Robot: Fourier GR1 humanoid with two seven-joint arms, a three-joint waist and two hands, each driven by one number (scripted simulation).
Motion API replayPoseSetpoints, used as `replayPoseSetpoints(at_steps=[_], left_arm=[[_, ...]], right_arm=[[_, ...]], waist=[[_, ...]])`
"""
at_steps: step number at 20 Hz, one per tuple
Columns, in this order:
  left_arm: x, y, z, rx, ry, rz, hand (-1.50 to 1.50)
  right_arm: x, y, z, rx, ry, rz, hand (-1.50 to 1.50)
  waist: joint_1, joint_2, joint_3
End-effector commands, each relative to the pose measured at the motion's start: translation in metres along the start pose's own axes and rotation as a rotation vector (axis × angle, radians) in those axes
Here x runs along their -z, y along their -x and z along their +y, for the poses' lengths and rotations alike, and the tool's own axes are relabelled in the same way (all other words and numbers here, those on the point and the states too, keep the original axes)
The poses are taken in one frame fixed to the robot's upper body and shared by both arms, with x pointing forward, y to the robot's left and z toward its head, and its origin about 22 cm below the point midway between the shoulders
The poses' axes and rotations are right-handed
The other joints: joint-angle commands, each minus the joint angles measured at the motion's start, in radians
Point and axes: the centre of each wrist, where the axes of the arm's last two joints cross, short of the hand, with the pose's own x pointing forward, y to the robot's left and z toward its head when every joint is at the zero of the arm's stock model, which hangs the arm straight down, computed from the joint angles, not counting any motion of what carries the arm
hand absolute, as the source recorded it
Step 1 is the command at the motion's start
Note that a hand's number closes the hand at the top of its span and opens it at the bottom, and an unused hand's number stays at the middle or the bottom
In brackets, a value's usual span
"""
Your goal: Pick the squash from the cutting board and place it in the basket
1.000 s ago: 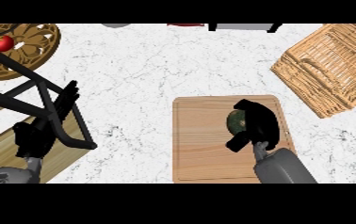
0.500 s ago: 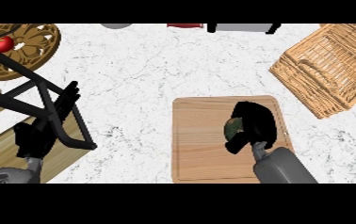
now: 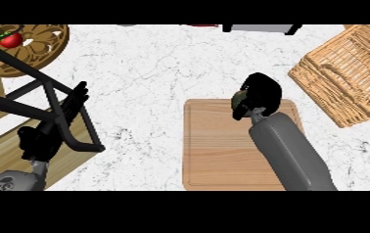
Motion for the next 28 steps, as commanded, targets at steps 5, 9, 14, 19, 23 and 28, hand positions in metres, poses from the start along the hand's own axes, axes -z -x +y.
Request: replayPoseSetpoints(at_steps=[5,9,14,19,23,28], left_arm=[[0.028,-0.051,-0.021,-0.016,0.084,-0.201,0.0],[0.028,-0.045,-0.021,-0.011,0.07,-0.201,0.0],[0.021,-0.043,-0.02,-0.013,0.073,-0.183,0.0],[0.024,-0.049,-0.009,-0.003,0.055,-0.195,0.0],[0.024,-0.042,-0.018,-0.013,0.057,-0.184,0.0],[0.029,-0.049,-0.023,-0.011,0.056,-0.196,0.0]], right_arm=[[0.001,-0.06,-0.039,0.322,0.104,-0.016,1.5],[-0.016,-0.083,-0.071,0.541,0.309,-0.137,1.5],[-0.033,-0.108,-0.1,0.638,0.463,-0.179,1.5],[-0.042,-0.121,-0.124,0.681,0.517,-0.141,1.5],[-0.029,-0.117,-0.161,0.612,0.561,-0.062,1.5],[-0.009,-0.107,-0.177,0.569,0.62,0.005,1.5]], waist=[[-0.018,-0.01,0.024],[-0.038,-0.018,0.024],[-0.038,-0.027,0.022],[-0.045,-0.028,0.022],[-0.058,-0.028,0.021],[-0.054,-0.022,0.022]])
